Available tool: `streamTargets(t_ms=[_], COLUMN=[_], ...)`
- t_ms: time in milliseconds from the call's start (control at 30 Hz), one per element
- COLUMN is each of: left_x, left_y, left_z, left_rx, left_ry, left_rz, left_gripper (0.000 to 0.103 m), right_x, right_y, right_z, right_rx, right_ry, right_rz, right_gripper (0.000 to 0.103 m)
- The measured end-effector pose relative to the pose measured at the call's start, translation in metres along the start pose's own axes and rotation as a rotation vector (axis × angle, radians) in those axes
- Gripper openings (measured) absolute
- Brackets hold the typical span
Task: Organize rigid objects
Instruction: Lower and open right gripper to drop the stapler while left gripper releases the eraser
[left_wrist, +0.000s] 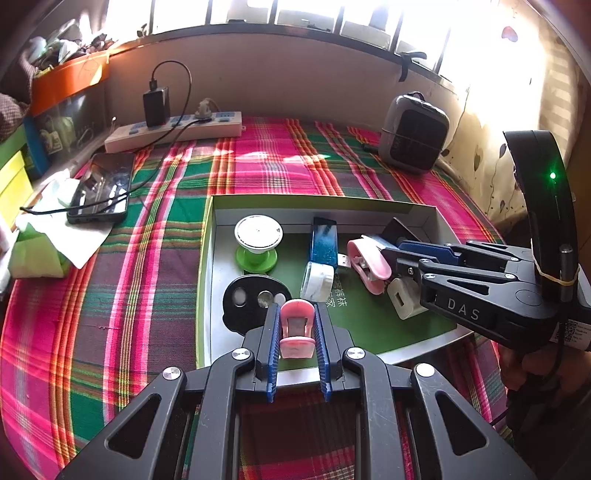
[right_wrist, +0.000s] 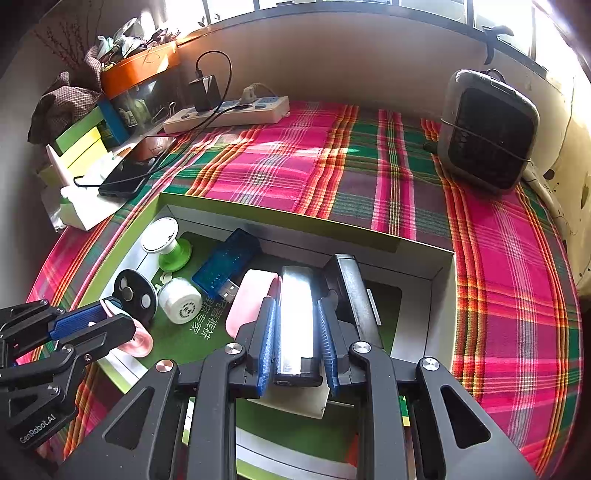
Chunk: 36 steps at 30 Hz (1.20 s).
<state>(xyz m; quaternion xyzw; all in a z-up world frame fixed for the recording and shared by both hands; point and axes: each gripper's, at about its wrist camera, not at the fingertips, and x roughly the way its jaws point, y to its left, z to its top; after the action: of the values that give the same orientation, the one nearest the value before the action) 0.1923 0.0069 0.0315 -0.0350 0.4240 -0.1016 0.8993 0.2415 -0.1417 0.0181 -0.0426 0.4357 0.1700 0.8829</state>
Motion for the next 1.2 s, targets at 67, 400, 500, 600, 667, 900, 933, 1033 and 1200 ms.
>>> streamTargets(t_ms=[67, 400, 500, 600, 667, 900, 933, 1033, 1200], left_x=[0.000, 0.001, 0.001, 0.000, -0.001, -0.012, -0.014, -0.018, -0.030], left_y=[0.000, 0.001, 0.000, 0.000, -0.001, -0.006, -0.007, -0.008, -0.014], left_z=[0.000, -0.001, -0.002, -0.003, -0.003, -0.006, -0.007, -0.009, -0.015], left_rx=[-0.002, -0.012, -0.012, -0.012, -0.012, -0.006, -0.005, -0.007, 0.008], left_ry=[0.001, 0.013, 0.016, 0.016, 0.015, 0.002, 0.000, -0.005, -0.025], left_rz=[0.000, -0.002, 0.002, 0.005, 0.005, 0.015, 0.017, 0.023, 0.045], left_gripper=[0.017, 0.017, 0.018, 0.023, 0.025, 0.029, 0.030, 0.030, 0.030], right_x=[0.000, -0.001, -0.002, -0.005, -0.008, -0.024, -0.027, -0.037, -0.057], right_y=[0.000, 0.001, 0.001, 0.002, 0.002, 0.005, 0.006, 0.009, 0.015], right_z=[0.000, -0.003, -0.004, -0.007, -0.008, -0.015, -0.016, -0.021, -0.031], right_rx=[0.002, -0.001, -0.001, 0.006, 0.008, 0.027, 0.029, 0.035, 0.056], right_ry=[-0.002, -0.002, -0.004, -0.010, -0.018, -0.049, -0.053, -0.069, -0.108], right_rz=[0.001, 0.005, 0.003, 0.002, 0.001, 0.009, 0.010, 0.017, 0.009], right_gripper=[0.024, 0.025, 0.025, 0.025, 0.025, 0.037, 0.037, 0.037, 0.037])
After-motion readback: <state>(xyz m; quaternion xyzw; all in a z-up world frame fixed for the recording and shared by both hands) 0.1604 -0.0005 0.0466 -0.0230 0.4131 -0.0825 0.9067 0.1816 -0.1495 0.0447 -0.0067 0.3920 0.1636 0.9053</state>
